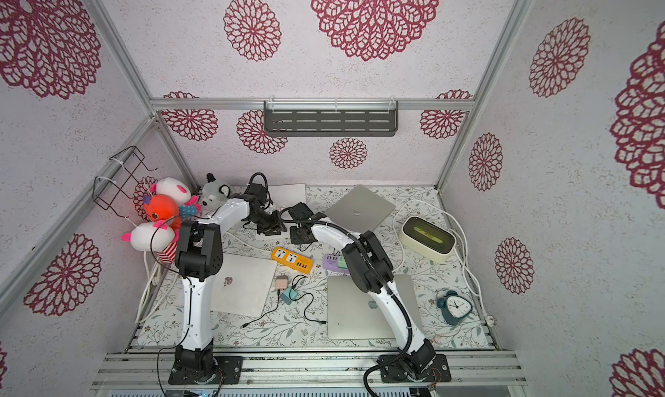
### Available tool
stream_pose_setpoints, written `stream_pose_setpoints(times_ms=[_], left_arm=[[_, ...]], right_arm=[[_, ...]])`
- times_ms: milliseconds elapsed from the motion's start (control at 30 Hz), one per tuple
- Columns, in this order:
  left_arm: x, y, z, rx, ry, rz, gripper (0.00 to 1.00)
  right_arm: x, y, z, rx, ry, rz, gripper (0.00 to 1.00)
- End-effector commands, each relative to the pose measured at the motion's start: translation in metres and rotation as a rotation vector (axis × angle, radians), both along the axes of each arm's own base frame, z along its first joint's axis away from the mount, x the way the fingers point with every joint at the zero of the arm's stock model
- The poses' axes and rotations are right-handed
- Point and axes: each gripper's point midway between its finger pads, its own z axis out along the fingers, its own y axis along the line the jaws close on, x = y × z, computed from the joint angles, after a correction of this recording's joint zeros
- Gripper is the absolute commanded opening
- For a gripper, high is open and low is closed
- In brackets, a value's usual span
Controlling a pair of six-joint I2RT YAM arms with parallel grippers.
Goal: Unplug the laptop charger
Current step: Remove the charging cable from the laptop.
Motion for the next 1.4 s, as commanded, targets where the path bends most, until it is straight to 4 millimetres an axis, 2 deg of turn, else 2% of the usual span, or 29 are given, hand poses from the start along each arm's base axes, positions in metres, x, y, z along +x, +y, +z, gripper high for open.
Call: stream_pose_setpoints(times_ms=[0, 567, 767, 867, 1167, 1367], left_arm=[[-0.001, 0.003, -0.008, -0.002, 0.017, -0.004, 0.33], [-0.005, 0.005, -0.011, 0.003, 0.029, -0.004, 0.32], [-0.005, 0.005, -0.012, 0.005, 0.031, -0.004, 0.32], [-0.006, 0.005, -0.011, 0.007, 0.03, -0.004, 0.31], [-0.008, 0.006, -0.01, 0.008, 0.03, -0.006, 0.31], [-0.009, 0.006, -0.01, 0.013, 0.032, -0.006, 0.31]], right_arm=[[0.007, -0.006, -0.01, -0.063, -0.027, -0.024, 0.23], [0.0, -0.022, -0.009, -0.165, -0.022, 0.0, 0.14], [-0.003, 0.005, -0.001, -0.012, 0.009, 0.004, 0.13], [-0.004, 0.009, -0.002, 0.007, 0.019, 0.002, 0.13], [-0.004, -0.027, -0.011, -0.185, 0.003, 0.002, 0.13], [-0.008, 0.009, 0.0, 0.066, 0.052, 0.004, 0.13]])
